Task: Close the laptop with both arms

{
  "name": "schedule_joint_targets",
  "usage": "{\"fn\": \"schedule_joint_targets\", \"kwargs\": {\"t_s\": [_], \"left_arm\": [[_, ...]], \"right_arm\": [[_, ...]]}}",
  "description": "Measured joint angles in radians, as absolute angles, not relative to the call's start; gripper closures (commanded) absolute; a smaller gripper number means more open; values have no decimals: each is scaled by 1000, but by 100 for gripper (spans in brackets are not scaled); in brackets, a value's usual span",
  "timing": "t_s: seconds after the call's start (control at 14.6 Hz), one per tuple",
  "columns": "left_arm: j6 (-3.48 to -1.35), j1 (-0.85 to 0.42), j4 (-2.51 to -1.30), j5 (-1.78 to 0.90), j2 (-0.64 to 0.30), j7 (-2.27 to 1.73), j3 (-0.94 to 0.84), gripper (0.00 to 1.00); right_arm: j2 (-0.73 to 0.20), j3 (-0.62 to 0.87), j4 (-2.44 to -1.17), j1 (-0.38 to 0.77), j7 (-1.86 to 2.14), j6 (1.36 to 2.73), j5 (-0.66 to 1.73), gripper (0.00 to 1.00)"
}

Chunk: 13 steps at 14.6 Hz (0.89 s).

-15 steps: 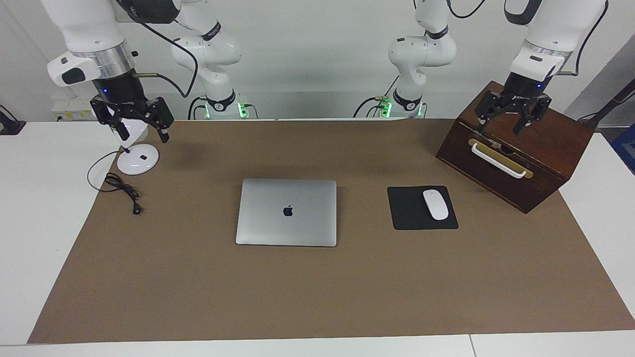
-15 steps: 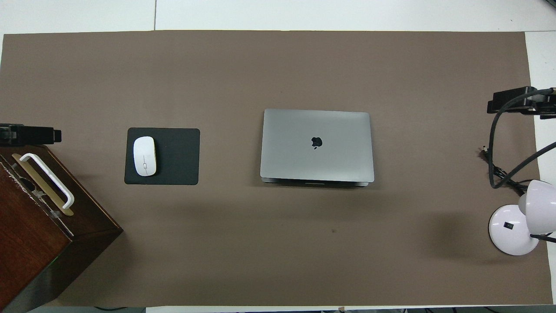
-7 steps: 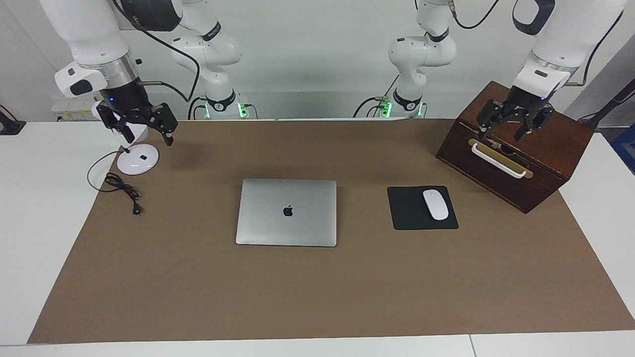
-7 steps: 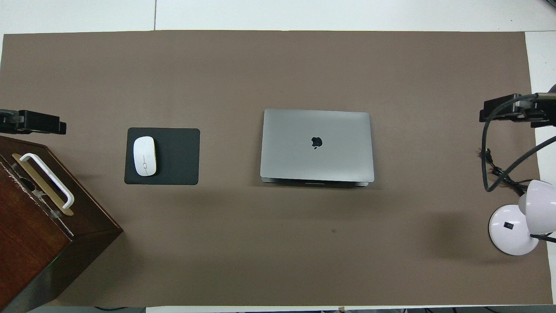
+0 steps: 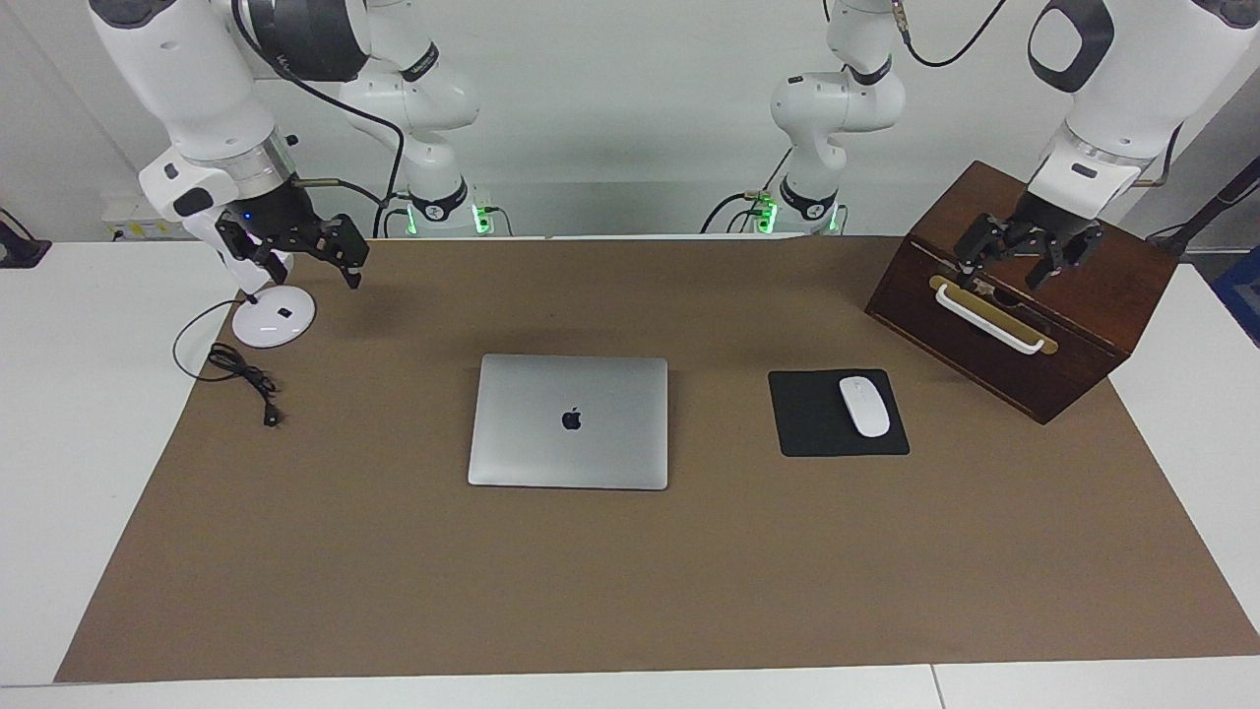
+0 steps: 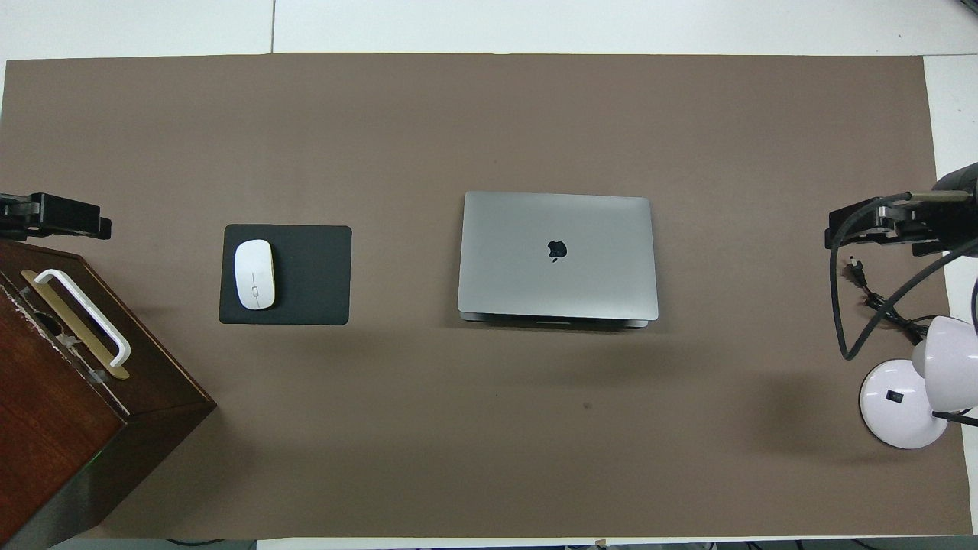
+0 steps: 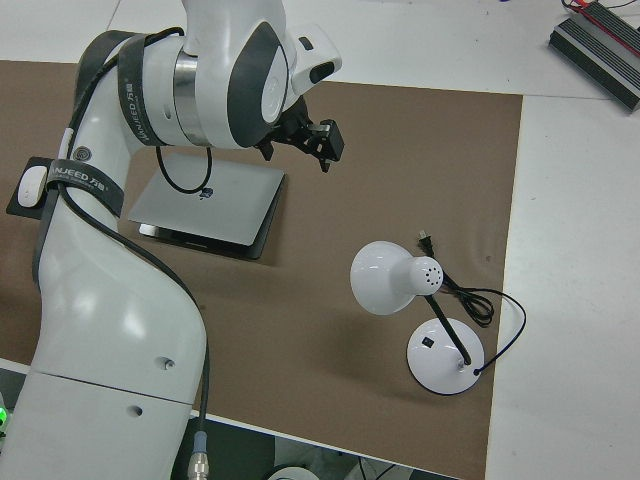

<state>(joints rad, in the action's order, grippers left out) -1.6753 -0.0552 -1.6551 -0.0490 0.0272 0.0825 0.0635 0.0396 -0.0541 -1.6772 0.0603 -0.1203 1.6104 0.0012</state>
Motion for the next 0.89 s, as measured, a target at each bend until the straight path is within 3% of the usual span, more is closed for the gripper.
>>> {"fn": "schedule_joint_targets", "kwargs": {"t_s": [0.89], "left_arm": [[-1674, -55, -1655, -44, 27, 82, 63, 0]], "right_arm": [[43, -54, -1677, 60, -120, 1584, 1, 0]]}}
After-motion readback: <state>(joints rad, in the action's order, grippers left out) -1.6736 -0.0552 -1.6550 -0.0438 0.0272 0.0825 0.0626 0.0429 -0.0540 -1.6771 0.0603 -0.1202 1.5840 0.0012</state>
